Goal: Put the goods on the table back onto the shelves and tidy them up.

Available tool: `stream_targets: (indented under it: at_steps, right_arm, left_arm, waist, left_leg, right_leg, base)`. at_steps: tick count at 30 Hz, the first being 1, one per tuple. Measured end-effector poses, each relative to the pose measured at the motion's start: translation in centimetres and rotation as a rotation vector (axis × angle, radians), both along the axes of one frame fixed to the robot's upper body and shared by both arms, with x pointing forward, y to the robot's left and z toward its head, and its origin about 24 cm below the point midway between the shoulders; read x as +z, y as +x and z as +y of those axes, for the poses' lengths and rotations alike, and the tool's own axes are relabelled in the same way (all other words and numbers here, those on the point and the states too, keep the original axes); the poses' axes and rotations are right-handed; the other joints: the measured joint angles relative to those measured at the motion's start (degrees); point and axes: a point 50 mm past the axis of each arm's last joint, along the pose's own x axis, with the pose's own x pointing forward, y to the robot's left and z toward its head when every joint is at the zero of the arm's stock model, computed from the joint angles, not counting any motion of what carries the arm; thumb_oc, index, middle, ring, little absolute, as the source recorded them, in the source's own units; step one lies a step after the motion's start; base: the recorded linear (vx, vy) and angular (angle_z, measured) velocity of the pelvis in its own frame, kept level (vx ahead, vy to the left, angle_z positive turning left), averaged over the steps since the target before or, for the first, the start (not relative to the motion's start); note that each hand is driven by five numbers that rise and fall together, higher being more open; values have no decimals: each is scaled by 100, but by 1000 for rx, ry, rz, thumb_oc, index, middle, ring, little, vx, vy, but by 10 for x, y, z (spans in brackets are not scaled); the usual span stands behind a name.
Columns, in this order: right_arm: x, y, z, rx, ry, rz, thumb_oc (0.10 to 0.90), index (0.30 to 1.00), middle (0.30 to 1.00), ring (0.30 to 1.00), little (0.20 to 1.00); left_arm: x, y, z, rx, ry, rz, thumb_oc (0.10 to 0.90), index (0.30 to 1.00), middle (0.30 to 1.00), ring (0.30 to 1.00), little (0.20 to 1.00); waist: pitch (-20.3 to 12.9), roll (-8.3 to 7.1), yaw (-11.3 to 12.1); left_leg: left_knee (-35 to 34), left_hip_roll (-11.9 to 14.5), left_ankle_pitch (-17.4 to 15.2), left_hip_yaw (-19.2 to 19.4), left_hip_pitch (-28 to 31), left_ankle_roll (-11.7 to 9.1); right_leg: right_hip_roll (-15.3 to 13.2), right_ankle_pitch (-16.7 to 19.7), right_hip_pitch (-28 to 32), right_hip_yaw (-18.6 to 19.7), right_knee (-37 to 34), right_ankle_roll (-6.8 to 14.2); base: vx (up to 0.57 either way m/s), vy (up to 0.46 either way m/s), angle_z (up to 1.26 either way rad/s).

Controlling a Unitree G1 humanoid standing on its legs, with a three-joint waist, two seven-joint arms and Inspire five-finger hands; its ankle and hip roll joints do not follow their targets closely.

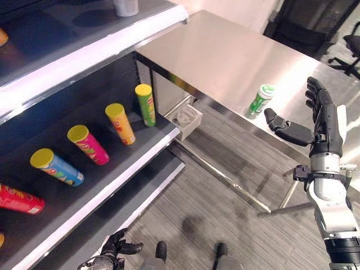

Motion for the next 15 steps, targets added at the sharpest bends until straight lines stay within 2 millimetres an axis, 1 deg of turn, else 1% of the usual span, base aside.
stream_targets:
  at_steps: [1, 2, 3, 4, 5, 7, 10, 13, 15]
  right_arm:
    - [-5, -1, -3, -13, 11, 22, 800, 900, 900, 900, 900]
    - [-12, -6, -7, -26, 15, 57, 800, 900, 900, 900, 900]
    - [-20, -9, -11, -33, 16, 102, 800, 900, 900, 900, 900]
    - [-21, -10, -12, -32, 13, 109, 800, 900, 900, 900, 900]
    - [-20, -11, -14, -39, 14, 107, 800, 900, 900, 900, 900]
    - [-18, -16, -25, -82, 28, 98, 800, 900, 900, 900, 900]
    - [-14, -19, -31, -109, 33, 84, 800, 900, 900, 900, 900]
    - [-15, -20, -33, -116, 34, 86, 800, 900, 900, 900, 900]
    - [-20, -23, -33, -118, 32, 105, 800, 900, 900, 900, 900]
  left_arm:
    - [1, -2, 5, 4, 13, 4, 800, 900, 900, 900, 900]
    - [1, -6, 7, 29, 9, 4, 800, 900, 900, 900, 900]
    - [-6, -23, -1, 62, -25, 24, 800, 900, 900, 900, 900]
    - [-10, -34, -6, 66, -39, 50, 800, 900, 900, 900, 900]
    - [-13, -42, -11, 70, -52, 70, 800, 900, 900, 900, 900]
    - [-18, -49, -21, 72, -79, 94, 800, 900, 900, 900, 900]
    - [-18, -48, -22, 71, -84, 90, 800, 900, 900, 900, 900]
    - [-18, -44, -25, 58, -96, 82, 800, 900, 900, 900, 900]
    - [-18, -43, -25, 53, -101, 82, 800, 900, 900, 900, 900]
  waist:
    - [-11, -117, -11]
    - [-27, -207, -51]
    - [-138, -2, -34]
    - [-194, 74, -51]
    - [-213, 107, -77]
    - [-231, 139, -151]
    - [-288, 155, -271]
    - [-368, 178, -289]
    - [-451, 147, -275]
  left_leg:
    - [-17, -81, 15, -118, 14, -71]
    - [-19, -120, 39, -266, 89, -147]
    - [-21, 145, -10, -280, 190, -278]
    - [-20, 271, -36, -268, 212, -345]
    - [-20, 350, -27, -272, 201, -384]
    - [-20, 491, 5, -279, 166, -452]
    - [-20, 584, 20, -298, 122, -489]
    - [-22, 583, 2, -321, 108, -535]
    - [-22, 545, 9, -352, 82, -547]
  right_leg:
    - [11, 117, 118, -57, 42, 17]
    - [45, 474, 262, 19, 72, -288]
    - [341, 427, 386, -35, 31, -414]
    - [479, 408, 394, -53, 37, -460]
    - [551, 403, 390, -68, 50, -468]
    - [698, 369, 382, -123, 72, -539]
    - [791, 353, 383, -226, 71, -573]
    - [785, 356, 381, -250, 68, -578]
    - [750, 364, 374, -278, 65, -590]
  base:
    - [183, -173, 86]
    - [193, -229, 60]
    - [143, -208, 30]
    - [119, -203, -4]
    - [81, -125, -6]
    - [85, -107, 7]
    - [68, -72, 11]
    - [46, -44, 6]
    - [43, -42, 10]
